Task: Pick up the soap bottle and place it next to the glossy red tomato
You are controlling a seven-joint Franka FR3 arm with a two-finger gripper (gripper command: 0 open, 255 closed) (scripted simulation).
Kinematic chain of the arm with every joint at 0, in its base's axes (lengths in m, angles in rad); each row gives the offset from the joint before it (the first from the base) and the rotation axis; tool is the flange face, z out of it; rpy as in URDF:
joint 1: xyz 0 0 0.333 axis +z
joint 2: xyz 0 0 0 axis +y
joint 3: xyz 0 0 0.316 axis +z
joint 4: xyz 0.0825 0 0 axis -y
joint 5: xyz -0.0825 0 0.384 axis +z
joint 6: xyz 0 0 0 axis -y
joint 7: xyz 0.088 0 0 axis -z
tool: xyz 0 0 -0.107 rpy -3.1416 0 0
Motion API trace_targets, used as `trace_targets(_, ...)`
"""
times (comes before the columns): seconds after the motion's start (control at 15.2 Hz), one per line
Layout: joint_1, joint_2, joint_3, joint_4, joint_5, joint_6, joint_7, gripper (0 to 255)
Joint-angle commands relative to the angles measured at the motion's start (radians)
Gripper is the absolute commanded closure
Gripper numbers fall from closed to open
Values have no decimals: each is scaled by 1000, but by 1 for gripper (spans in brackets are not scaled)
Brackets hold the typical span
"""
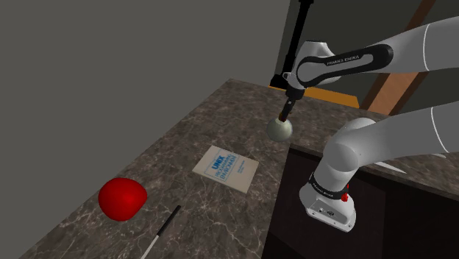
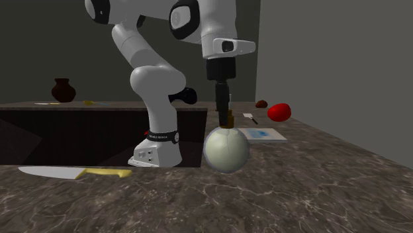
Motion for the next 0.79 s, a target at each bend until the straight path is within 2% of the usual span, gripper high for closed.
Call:
trace_targets(0.0,0,1,0,-1,0,2,0,0)
trace_targets(0.2,0,1,0,-1,0,1,0,0)
trace_targets(0.26,0,1,0,-1,0,1,0,255)
trace_targets(0.73,0,0,0,0,0,1,0,255)
